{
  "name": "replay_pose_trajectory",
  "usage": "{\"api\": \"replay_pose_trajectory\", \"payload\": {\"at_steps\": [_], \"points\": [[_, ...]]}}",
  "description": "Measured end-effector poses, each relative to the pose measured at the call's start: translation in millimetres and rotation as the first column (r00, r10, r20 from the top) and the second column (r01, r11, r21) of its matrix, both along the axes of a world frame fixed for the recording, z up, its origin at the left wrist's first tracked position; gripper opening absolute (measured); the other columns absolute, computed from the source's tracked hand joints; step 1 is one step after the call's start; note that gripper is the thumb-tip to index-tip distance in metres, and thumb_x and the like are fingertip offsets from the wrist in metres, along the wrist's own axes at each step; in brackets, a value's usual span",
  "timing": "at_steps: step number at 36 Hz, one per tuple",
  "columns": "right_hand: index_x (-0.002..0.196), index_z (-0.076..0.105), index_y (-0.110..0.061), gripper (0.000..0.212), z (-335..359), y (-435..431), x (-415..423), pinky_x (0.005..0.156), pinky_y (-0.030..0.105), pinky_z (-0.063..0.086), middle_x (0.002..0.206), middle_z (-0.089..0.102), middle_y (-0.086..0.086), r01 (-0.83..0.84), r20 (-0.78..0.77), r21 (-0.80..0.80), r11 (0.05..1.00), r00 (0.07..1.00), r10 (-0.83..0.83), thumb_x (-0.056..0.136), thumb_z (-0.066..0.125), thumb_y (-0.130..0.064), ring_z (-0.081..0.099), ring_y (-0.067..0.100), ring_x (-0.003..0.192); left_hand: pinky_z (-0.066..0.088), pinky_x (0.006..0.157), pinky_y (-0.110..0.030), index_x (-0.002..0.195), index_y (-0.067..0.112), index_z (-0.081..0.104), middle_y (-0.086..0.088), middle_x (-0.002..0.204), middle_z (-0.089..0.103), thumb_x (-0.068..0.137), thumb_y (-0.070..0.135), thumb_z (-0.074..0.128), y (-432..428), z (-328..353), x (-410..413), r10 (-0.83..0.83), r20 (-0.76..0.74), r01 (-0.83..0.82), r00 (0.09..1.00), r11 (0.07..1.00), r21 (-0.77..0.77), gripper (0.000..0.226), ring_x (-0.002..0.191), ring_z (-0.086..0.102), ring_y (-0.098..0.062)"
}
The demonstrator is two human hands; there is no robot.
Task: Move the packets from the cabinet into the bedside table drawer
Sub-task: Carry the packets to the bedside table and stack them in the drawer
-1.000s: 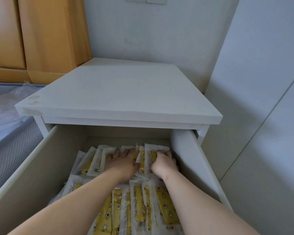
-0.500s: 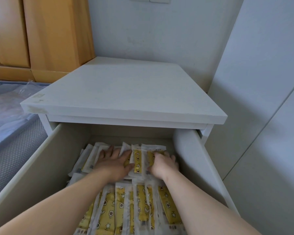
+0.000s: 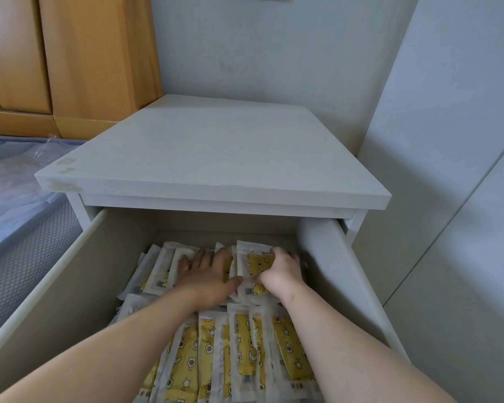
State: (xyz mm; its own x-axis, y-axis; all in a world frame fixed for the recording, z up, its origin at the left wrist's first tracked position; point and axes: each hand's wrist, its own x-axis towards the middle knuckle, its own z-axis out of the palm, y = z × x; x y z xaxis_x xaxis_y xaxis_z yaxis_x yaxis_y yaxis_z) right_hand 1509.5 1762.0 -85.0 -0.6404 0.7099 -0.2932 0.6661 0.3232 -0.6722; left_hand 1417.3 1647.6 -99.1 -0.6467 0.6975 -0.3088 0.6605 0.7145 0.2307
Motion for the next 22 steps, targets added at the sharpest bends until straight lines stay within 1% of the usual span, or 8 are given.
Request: {"api": "replay_pose_trajectory", "payload": {"at_steps": [2,5,9,12,14,16,19,22], "points": [[0.141,0.036,-0.019,0.064,0.3,1.3,-0.2,0.101,0.036,0.042,0.143,0.027,0.012,0.061,0.021,0.008,0.998,0.998,-0.061,0.085,0.066,-0.011,0.038,0.032,0.129,-0.008,0.116,-0.046,0.15,0.026,-0.005,-0.004,0.159,0.0,0.094,0.058,0.028,-0.6,0.4,-0.5,0.0,-0.005,0.0,1.0,1.0,0.002,0.072,0.146,-0.009,-0.022],[0.139,0.036,-0.017,0.063,0.9,1.8,-0.4,0.1,0.036,0.042,0.14,0.031,0.014,0.121,0.064,-0.026,0.992,0.991,-0.119,0.085,0.068,-0.016,0.039,0.033,0.128,-0.01,0.116,-0.047,0.15,0.029,-0.003,-0.004,0.159,-0.004,0.093,0.062,0.024,-2.1,0.2,0.3,-0.029,-0.013,0.028,1.0,0.999,-0.046,0.071,0.146,-0.013,-0.022],[0.135,0.041,-0.014,0.06,1.2,1.4,-0.8,0.097,0.034,0.045,0.134,0.044,0.012,0.121,0.013,-0.105,0.987,0.993,-0.12,0.082,0.071,-0.016,0.049,0.027,0.121,-0.014,0.112,-0.051,0.15,0.032,-0.004,-0.002,0.159,-0.01,0.092,0.067,0.016,-2.6,-0.3,1.3,-0.048,-0.023,0.045,0.999,0.993,-0.11,0.071,0.145,-0.017,-0.023],[0.129,0.047,-0.012,0.051,2.8,0.5,-0.7,0.092,0.033,0.048,0.128,0.053,0.01,0.13,-0.02,-0.151,0.98,0.991,-0.134,0.083,0.07,-0.015,0.054,0.026,0.117,-0.011,0.113,-0.054,0.149,0.032,-0.006,0.001,0.16,-0.004,0.094,0.062,0.02,-3.7,-1.8,-0.2,-0.028,-0.035,0.026,0.999,0.998,-0.059,0.068,0.146,-0.012,-0.023],[0.128,0.048,-0.011,0.047,4.5,0.9,0.2,0.09,0.032,0.049,0.126,0.055,0.009,0.128,-0.031,-0.164,0.978,0.99,-0.135,0.085,0.068,-0.013,0.055,0.025,0.116,-0.009,0.113,-0.055,0.149,0.034,-0.009,0.003,0.16,-0.002,0.095,0.059,0.024,-3.7,-1.0,-1.9,-0.016,-0.013,0.016,1.0,1.0,-0.019,0.069,0.146,-0.01,-0.024],[0.129,0.048,-0.011,0.045,5.5,1.9,0.5,0.09,0.03,0.048,0.126,0.055,0.008,0.121,-0.036,-0.154,0.981,0.991,-0.128,0.087,0.065,-0.011,0.055,0.025,0.116,-0.008,0.113,-0.056,0.148,0.036,-0.011,0.004,0.16,-0.004,0.094,0.059,0.028,-2.5,0.5,-3.4,-0.02,0.0,0.02,1.0,1.0,-0.019,0.071,0.146,-0.012,-0.025],[0.13,0.049,-0.011,0.041,5.6,3.1,0.2,0.092,0.031,0.048,0.127,0.055,0.009,0.116,-0.022,-0.102,0.988,0.993,-0.119,0.091,0.06,-0.009,0.055,0.025,0.117,-0.009,0.112,-0.056,0.148,0.039,-0.005,0.006,0.159,-0.01,0.088,0.067,0.034,-1.3,2.9,-3.2,-0.026,0.007,0.027,1.0,0.999,-0.037,0.077,0.145,-0.016,-0.026],[0.126,0.051,-0.01,0.033,3.3,4.9,0.4,0.091,0.032,0.051,0.124,0.056,0.011,0.14,0.005,-0.05,0.989,0.99,-0.14,0.093,0.053,-0.008,0.056,0.026,0.113,-0.01,0.112,-0.056,0.148,0.043,0.002,0.009,0.158,-0.015,0.087,0.071,0.031,-1.8,3.5,-1.7,-0.032,0.015,0.032,0.999,0.999,-0.006,0.073,0.144,-0.019,-0.025]]}}
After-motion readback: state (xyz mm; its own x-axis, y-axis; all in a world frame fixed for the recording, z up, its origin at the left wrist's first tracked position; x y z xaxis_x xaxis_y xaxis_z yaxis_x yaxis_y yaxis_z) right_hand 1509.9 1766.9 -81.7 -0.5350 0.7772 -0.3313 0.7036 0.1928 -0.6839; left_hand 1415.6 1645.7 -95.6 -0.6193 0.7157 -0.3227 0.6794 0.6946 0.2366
